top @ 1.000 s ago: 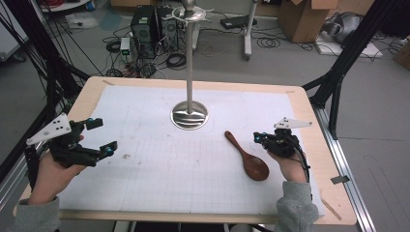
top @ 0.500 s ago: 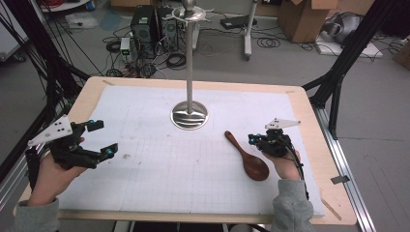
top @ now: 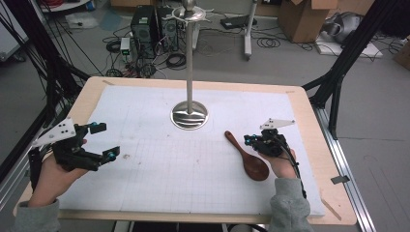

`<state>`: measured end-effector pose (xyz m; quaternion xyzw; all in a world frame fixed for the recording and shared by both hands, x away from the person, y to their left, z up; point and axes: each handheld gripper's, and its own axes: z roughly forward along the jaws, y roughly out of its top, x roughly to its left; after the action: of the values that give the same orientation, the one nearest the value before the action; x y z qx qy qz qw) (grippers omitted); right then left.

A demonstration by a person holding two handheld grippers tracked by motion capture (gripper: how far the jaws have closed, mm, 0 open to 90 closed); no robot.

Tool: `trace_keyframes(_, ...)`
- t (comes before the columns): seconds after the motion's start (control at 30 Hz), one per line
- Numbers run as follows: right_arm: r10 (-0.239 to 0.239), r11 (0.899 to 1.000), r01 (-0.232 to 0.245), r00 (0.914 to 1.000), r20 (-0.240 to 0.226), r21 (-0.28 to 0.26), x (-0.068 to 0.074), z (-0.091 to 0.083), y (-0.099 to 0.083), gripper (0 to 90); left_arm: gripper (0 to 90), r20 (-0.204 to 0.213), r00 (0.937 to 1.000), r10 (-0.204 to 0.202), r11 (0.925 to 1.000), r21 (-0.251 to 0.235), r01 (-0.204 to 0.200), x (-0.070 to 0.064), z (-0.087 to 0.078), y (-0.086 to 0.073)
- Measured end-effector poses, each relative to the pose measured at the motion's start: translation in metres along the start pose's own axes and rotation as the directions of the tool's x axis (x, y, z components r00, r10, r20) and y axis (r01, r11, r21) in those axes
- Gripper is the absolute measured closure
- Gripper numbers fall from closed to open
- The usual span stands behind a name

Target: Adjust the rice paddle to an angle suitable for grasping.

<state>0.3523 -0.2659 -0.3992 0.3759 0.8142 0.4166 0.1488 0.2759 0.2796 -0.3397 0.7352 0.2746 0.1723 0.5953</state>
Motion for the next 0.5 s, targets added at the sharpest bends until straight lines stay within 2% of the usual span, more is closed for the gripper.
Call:
trace_keyframes(0.17,0.017,1.000,-0.017,0.9995,-0.027,0.000,-0.001,0.003,0.000,89.5,1.7,-0.011,0.9999,0.000,1.0000,-0.009,0.000,0.001,-0.001,-0.001)
trace_keyframes(0.33,0.024,1.000,-0.024,0.9994,-0.027,0.016,-0.003,0.007,-0.002,89.5,1.8,-0.007,1.0000,0.002,1.0000,-0.002,-0.002,0.000,0.000,-0.002)
trace_keyframes(0.5,0.022,0.999,-0.022,0.9997,-0.004,0.048,-0.004,0.013,-0.003,89.5,1.8,-0.008,1.0000,0.002,1.0000,0.004,-0.002,0.000,0.000,-0.002)
